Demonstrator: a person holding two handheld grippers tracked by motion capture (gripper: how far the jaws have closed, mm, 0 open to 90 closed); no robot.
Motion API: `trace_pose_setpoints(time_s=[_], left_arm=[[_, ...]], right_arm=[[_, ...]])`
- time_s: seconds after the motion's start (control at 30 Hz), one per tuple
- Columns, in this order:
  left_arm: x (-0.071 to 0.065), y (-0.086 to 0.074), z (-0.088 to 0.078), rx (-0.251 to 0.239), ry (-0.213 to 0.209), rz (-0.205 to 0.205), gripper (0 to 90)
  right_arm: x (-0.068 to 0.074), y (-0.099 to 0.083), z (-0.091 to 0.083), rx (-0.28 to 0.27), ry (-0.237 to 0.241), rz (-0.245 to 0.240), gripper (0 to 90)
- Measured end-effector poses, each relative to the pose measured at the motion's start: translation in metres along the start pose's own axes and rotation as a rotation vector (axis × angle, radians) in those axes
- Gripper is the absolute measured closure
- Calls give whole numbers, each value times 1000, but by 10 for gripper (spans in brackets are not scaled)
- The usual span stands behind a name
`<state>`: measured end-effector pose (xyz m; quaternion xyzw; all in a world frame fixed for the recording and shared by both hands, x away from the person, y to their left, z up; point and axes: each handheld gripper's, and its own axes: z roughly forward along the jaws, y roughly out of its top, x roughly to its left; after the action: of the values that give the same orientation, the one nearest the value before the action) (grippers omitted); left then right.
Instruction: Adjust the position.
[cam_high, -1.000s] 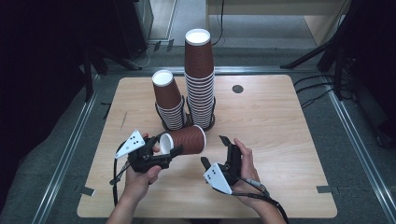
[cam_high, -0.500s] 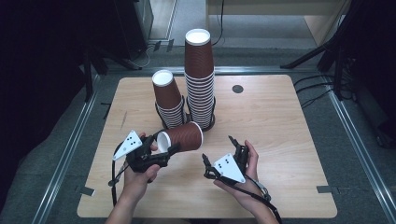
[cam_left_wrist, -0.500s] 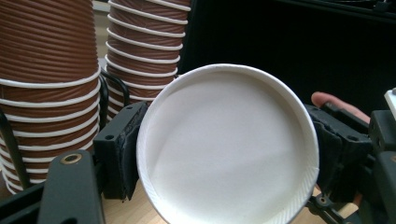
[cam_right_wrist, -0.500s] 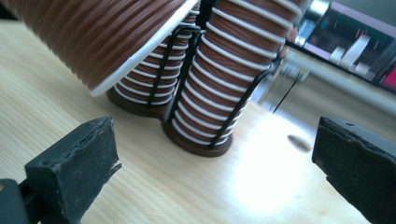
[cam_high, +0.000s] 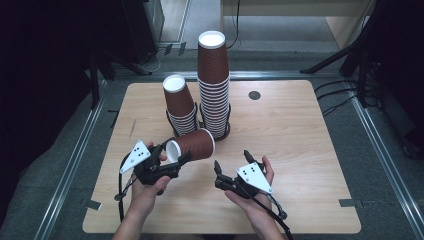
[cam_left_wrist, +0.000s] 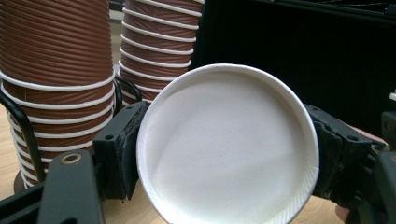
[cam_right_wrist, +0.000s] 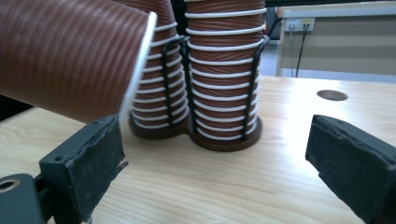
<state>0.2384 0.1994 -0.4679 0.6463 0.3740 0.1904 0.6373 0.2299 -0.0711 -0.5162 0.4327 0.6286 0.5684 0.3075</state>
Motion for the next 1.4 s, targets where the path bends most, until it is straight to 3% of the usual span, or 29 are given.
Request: trace_pose_setpoints(time_s=[0.27,0.43,0.77,1.03,1.4], left_arm=[[-1,-1,1,-9,2,1,225],[-1,-1,1,-15,8,6,225],[-2,-2,1,-25,14,16,226],[-3,-3,2,-31,17,19,226],[-5,-5,4,-36,8,30,226]], right_arm=[[11,-2,0,-13,24,192,0],[11,2,0,-34,54,435,0],[16,7,1,-72,120,753,0],[23,8,6,-46,173,942,0],[35,13,10,-10,193,1166,0]])
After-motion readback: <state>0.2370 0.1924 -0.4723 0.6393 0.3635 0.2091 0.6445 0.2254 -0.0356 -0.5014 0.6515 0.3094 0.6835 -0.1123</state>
